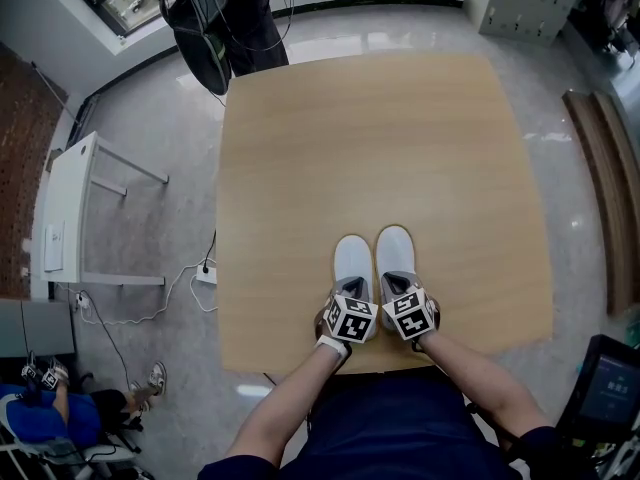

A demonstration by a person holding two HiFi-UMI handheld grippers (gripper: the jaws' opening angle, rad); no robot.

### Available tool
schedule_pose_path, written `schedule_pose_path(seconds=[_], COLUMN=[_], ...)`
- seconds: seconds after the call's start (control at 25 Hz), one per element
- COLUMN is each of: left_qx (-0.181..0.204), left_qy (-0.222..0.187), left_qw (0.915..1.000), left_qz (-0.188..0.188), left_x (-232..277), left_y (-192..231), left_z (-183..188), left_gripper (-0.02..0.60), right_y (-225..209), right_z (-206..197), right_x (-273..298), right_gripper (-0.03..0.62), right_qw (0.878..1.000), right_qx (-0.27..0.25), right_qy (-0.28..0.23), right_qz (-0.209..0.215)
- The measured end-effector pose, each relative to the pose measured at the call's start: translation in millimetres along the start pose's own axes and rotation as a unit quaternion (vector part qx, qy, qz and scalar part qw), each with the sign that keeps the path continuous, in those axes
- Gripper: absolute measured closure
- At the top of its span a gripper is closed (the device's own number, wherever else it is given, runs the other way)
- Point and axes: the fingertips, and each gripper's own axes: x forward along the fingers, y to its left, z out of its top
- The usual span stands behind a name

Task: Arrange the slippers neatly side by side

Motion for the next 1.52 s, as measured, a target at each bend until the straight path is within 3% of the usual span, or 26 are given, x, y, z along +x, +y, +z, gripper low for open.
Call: schedule_pose_path(seconds=[0.6, 0.88, 1.16, 1.32, 1.52], left_qx=[-0.013, -0.042, -0.062, -0.073, -0.127], left_qy=[-0.006, -0.017, -0.103, -0.166, -0.202], left_qw=[0.9999, 0.9989, 0.9926, 0.9826, 0.9696], left_qz=[0.001, 0.007, -0.015, -0.038, -0.055], left_x=[2, 0, -54, -109, -151], left_y=[2, 4, 0, -4, 3], left_z=[5, 7, 48, 80, 90], left_gripper=[0.577, 0.577, 0.577, 0.577, 0.577], right_y=[0, -1, 8, 11, 6], right_z=[0, -1, 32, 47, 64], right_x=[-2, -1, -37, -79, -105], right_gripper=[0.583, 0.583, 0.583, 0.583, 0.583], right_qw=[1.0, 1.0, 0.993, 0.985, 0.971], right_qx=[0.004, 0.001, 0.04, 0.077, 0.14], right_qy=[-0.003, -0.005, -0.106, -0.135, -0.16], right_qz=[-0.004, -0.007, 0.046, 0.076, 0.106])
